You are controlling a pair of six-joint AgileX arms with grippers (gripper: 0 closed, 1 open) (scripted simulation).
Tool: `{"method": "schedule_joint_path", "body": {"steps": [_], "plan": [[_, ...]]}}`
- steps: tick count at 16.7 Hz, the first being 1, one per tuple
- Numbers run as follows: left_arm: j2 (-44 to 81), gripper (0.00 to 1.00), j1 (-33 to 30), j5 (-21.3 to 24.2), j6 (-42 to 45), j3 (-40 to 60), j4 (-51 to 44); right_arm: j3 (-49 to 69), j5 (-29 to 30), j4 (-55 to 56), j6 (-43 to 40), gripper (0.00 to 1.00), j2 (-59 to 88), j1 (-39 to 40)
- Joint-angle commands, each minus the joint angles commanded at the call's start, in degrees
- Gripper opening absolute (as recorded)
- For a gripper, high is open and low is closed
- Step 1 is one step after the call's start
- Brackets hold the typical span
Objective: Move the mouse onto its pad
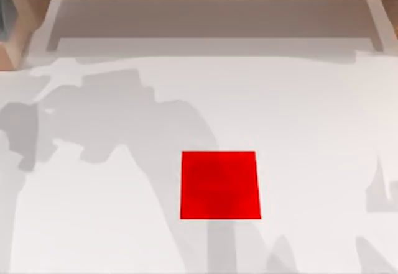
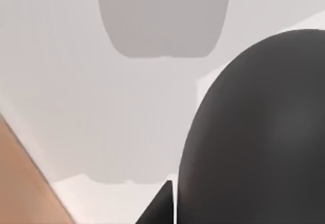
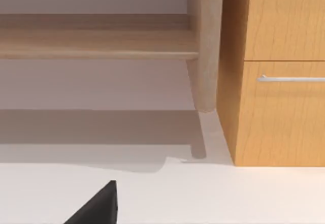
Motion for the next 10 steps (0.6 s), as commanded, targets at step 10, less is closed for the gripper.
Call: {"method": "schedule_joint_path", "body": {"steps": [10], "plan": [[-1.19, 0.0, -27.42, 0.19, 5.21, -5.42, 3.52, 0.0, 0.0, 0.0, 0.0, 1.0, 0.0, 0.0]]}}
